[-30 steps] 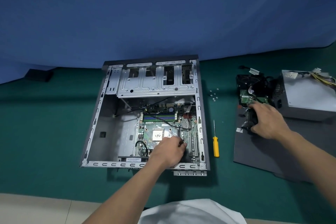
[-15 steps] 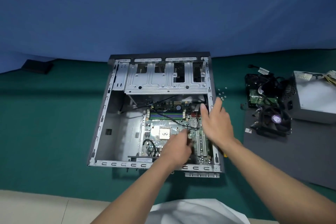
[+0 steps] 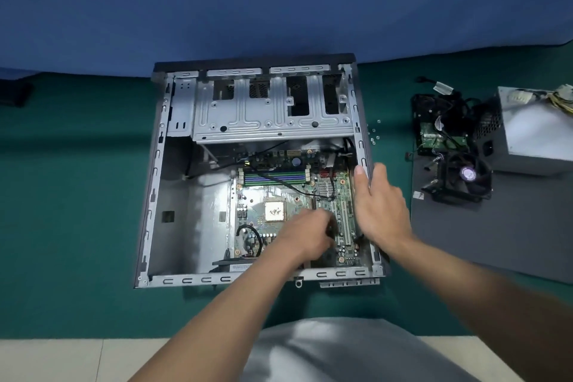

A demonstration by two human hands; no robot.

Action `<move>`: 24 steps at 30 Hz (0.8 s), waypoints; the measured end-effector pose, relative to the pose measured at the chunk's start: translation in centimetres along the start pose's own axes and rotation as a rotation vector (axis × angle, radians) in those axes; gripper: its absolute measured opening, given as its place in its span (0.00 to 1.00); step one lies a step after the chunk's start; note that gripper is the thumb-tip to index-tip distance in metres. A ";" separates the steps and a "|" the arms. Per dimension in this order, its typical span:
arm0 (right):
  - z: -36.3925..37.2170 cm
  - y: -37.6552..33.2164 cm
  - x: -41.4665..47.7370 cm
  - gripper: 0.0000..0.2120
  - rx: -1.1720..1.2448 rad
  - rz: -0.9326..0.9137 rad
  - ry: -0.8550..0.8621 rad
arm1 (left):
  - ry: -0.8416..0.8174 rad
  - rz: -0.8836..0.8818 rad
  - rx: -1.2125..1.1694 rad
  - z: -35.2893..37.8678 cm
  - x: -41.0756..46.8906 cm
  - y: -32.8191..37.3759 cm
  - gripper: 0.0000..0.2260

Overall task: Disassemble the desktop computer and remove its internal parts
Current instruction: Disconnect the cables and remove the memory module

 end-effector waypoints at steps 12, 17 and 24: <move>-0.4 -0.2 0.4 0.17 -0.176 0.042 0.076 | -0.010 0.059 0.250 1.4 4.6 3.6 0.11; -0.4 -0.2 0.5 0.16 -0.193 0.021 0.109 | 0.052 0.201 0.329 1.0 4.3 5.1 0.10; -0.6 -0.4 0.6 0.17 -0.214 0.011 0.124 | 0.147 0.214 0.341 1.0 4.4 4.8 0.08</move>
Point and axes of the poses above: each hand's wrist, its own x-axis towards the middle knuckle, its own z-axis out of the palm, y = z × x, the point moved 7 cm from there along x, towards the middle knuckle, and after that the axes turned 12 degrees about -y, right-handed, at the moved point
